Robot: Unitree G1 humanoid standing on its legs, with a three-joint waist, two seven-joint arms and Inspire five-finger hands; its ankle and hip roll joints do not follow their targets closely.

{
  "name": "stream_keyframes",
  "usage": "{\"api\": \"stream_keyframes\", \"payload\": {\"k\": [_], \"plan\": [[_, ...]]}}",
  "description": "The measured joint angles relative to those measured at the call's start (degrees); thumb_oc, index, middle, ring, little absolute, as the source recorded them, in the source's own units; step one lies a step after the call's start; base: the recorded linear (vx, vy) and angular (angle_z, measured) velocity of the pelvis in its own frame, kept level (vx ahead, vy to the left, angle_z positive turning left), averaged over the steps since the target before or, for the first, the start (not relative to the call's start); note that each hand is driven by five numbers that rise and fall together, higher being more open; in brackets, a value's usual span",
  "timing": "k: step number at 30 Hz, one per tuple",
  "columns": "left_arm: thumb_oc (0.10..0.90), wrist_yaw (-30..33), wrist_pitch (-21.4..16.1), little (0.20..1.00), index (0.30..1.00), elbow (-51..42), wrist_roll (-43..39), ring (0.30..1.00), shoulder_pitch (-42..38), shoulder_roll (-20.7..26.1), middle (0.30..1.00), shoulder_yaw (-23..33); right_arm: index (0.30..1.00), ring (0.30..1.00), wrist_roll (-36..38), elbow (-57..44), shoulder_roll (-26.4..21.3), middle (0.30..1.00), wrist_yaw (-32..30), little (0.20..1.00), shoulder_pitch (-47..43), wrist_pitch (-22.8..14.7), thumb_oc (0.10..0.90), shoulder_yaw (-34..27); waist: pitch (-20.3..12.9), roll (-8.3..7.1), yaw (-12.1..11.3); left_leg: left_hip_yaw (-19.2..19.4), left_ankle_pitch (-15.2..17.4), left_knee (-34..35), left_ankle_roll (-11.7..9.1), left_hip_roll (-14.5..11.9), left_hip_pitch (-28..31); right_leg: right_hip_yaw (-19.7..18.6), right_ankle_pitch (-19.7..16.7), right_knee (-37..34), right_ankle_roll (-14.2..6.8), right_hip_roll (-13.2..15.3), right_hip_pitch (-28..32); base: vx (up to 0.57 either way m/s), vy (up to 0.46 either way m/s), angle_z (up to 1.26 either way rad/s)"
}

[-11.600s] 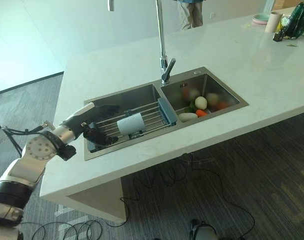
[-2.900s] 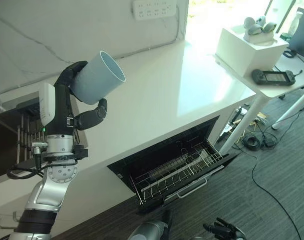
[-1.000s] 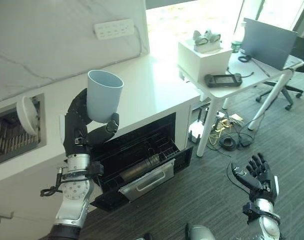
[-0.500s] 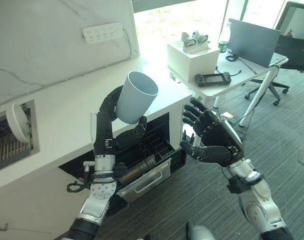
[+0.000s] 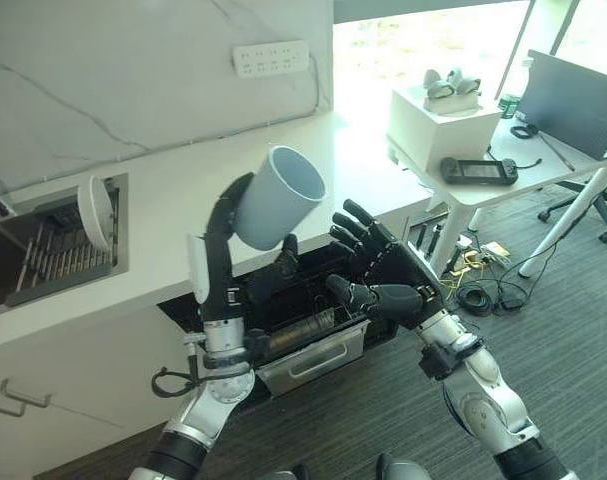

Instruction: Place the dishes in the dishwasher.

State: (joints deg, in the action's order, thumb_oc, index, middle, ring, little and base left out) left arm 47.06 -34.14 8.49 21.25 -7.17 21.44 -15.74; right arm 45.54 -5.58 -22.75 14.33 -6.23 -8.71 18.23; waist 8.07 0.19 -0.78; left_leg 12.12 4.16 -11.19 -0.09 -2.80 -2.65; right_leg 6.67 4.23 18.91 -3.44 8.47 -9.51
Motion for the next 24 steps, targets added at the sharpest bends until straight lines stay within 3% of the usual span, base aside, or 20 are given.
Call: {"api": "stream_keyframes", "payload": {"k": [6,24], "plan": [[0.400,2.2,-0.1,0.300,0.300,0.0,0.6,0.300,0.0,-0.3,0.300,0.0,0.900,0.900,2.6,1.0,0.1,0.900,-0.2,0.900,0.0,1.3,0.800,0.4,0.0,-0.07,-0.7,-0.5,-0.2,-0.1,0.0,0.0,-0.3,0.6,0.0,0.0,0.0,0.1,0.1,0.00,-0.004,0.03],[0.400,1.0,-2.1,0.300,0.300,2.9,-0.6,0.300,0.0,-0.7,0.300,-0.1,0.900,0.900,9.8,1.4,2.3,0.900,0.5,0.900,-8.9,6.6,0.800,3.5,0.0,-1.19,-3.5,-3.8,-0.7,-0.7,-0.3,0.0,-1.3,3.5,1.4,1.3,0.3,0.5,0.7,0.01,-0.009,0.09]]}}
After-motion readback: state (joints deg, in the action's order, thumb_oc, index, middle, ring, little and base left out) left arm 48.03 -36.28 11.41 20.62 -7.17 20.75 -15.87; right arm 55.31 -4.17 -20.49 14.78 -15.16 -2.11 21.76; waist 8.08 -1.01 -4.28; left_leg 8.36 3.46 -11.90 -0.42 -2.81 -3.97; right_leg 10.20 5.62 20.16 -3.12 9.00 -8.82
